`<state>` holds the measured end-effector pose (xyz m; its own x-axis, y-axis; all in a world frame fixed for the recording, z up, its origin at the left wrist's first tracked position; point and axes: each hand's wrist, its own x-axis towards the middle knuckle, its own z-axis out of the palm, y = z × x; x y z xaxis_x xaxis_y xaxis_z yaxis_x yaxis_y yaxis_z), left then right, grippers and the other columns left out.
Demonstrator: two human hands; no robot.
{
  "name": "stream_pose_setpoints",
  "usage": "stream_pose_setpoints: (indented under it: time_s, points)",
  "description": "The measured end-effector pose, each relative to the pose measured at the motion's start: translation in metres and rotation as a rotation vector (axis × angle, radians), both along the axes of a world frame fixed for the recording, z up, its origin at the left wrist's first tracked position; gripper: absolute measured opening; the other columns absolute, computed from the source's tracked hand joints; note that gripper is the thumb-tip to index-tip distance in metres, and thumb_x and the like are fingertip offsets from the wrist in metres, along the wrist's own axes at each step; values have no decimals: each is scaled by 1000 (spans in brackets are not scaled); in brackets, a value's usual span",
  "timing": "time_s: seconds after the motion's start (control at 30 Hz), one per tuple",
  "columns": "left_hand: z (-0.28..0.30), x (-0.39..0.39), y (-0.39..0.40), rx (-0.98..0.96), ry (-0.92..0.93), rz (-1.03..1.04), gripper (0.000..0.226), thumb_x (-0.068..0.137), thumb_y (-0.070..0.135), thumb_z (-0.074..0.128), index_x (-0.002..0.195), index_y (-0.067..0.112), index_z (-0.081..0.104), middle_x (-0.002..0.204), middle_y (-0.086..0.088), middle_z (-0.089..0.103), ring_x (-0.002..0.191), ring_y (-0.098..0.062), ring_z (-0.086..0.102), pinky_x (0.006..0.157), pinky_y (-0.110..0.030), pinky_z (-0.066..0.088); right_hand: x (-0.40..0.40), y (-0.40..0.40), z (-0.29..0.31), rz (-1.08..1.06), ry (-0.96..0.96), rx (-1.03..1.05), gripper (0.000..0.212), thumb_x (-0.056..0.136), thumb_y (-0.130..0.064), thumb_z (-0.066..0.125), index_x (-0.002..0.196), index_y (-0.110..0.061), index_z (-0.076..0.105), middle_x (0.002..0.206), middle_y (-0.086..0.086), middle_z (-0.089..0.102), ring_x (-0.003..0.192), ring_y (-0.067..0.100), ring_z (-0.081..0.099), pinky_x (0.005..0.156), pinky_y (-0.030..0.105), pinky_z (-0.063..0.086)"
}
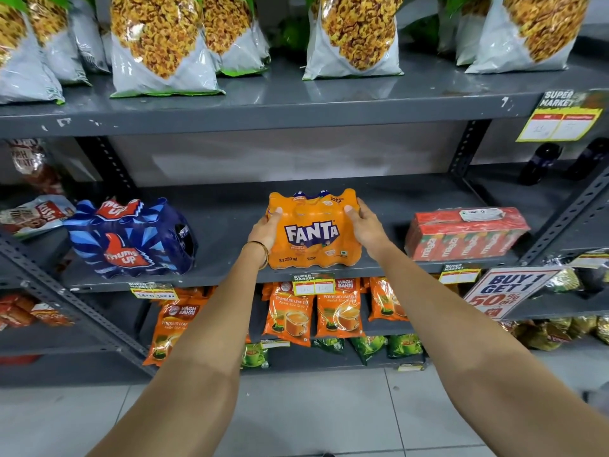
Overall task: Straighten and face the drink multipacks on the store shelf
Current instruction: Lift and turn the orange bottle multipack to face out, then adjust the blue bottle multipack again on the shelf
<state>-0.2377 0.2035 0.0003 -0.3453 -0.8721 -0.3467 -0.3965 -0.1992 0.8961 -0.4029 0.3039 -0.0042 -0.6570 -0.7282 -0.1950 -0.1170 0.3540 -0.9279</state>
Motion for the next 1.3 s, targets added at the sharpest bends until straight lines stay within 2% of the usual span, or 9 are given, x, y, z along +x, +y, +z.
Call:
stream_pose_setpoints:
  time_s: [0.33,0.43,0.53,0.73,0.87,0.97,1.07,1.2,1.3]
  points:
    - [1,12,-2,-61,-15,-67,74,91,60,35,149,16,21,151,-13,39,134,-34,44,107,-49,37,11,-1,0,-176,38,33,74,97,-50,40,154,-15,9,158,11,28,143,34,33,112,49,35]
    - [3,40,-15,-228,-99,-31,77,92,55,39,151,12,16,158,-12,24,145,-32,26,114,-45,26,34,-8,2,-267,346,33,71,99,-43,39,153,-8,11,162,12,14,150,30,9,121,49,14]
    - [4,82,-44,-453,-174,-29,74,94,53,37,151,9,18,160,-11,20,149,-26,12,118,-41,18,79,-26,9,-269,561,-52,63,101,-32,39,152,-2,17,161,16,15,151,30,8,122,42,9]
    - [17,182,-97,-853,-303,-144,65,98,45,34,150,8,19,160,-9,18,150,-23,8,122,-36,12,193,-88,9,-191,522,-140,58,101,-25,42,150,0,23,159,17,24,149,29,16,122,36,13]
    - [21,259,-143,-955,-491,-53,62,99,40,33,148,4,23,158,-15,22,149,-31,11,122,-39,8,268,-128,6,-43,440,-73,60,101,-30,42,151,-4,21,161,15,16,151,26,11,119,35,13]
    - [18,301,-178,-814,-545,60,66,98,42,35,148,2,21,158,-19,20,147,-35,14,119,-44,12,303,-154,10,31,352,-15,65,100,-35,43,152,-6,20,162,15,12,151,25,7,119,35,14]
    - [10,326,-203,-489,-349,94,75,93,48,44,150,5,20,157,-19,23,145,-34,23,117,-43,22,324,-177,16,87,239,17,71,98,-42,46,154,-10,16,162,11,13,151,24,8,118,34,16]
    - [-8,335,-219,-134,-147,37,87,80,67,49,148,15,31,155,-10,33,140,-31,34,115,-44,30,331,-191,17,75,96,24,75,94,-47,50,154,-18,16,160,6,25,145,27,31,114,35,29]
    - [-23,334,-230,-30,-106,37,99,64,80,48,143,20,39,150,-7,42,134,-33,42,109,-52,37,330,-198,10,57,65,58,73,94,-50,49,154,-21,19,157,9,31,141,29,37,111,38,34]
